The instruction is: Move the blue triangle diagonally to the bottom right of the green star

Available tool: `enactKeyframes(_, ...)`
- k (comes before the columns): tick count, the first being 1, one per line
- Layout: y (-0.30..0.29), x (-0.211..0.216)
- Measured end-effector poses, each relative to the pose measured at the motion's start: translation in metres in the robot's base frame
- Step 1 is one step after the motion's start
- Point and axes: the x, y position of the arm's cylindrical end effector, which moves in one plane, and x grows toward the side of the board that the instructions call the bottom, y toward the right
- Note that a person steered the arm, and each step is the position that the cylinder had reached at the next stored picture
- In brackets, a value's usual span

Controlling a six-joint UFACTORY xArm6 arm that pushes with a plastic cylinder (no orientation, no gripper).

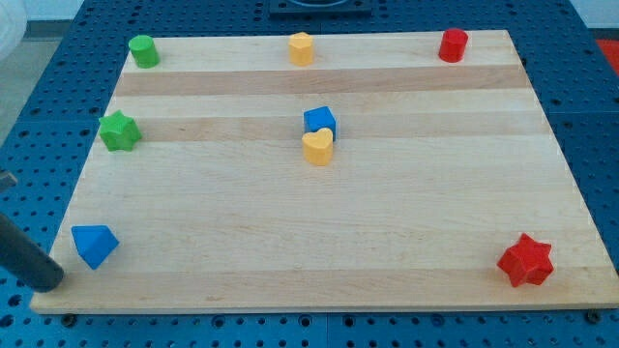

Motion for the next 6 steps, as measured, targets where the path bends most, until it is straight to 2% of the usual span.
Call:
enactKeyframes(1,0.007,-0.022)
enactKeyframes(4,0.120,-0.037)
enactKeyframes(5,0.136,-0.038)
enactKeyframes(6,0.124,-0.038)
